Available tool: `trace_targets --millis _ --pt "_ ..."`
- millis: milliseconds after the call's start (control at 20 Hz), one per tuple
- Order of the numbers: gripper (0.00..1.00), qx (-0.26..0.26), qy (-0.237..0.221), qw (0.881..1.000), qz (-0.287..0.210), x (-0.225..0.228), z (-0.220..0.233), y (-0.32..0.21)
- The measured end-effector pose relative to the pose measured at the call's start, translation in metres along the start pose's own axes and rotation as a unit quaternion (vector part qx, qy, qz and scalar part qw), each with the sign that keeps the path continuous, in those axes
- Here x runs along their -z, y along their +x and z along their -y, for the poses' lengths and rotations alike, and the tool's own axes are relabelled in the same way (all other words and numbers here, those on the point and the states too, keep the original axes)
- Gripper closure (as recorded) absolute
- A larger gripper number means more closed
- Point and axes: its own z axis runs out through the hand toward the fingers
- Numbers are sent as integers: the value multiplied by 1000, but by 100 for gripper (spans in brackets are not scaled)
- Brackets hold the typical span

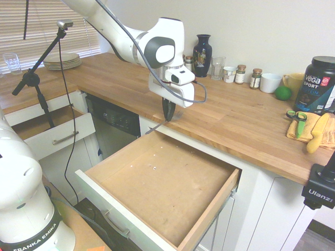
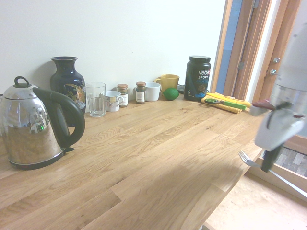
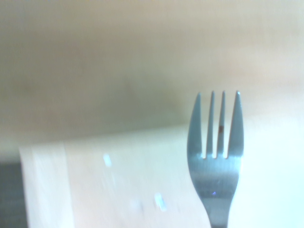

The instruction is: Put fork in the drawer

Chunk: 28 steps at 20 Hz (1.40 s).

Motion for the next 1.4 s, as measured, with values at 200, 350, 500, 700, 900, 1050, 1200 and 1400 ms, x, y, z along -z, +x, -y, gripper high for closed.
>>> trace_targets --millis 200,350,500,700,900,1050,1200,1400 --pt "100 -5 -1 1000 2 -19 -49 -23" --pt "100 -3 0 1000 1 -27 -65 -25" --pt "100 2 2 1000 -2 -36 -72 -22" --pt "100 2 0 1000 -3 -55 -76 -14" --pt "100 0 -9 1000 0 -84 -76 -8" --pt "100 0 -15 1000 3 -105 -71 -1" --pt "100 -2 -20 1000 4 -125 -64 10" --pt "100 -3 -28 1000 7 -145 -53 23"
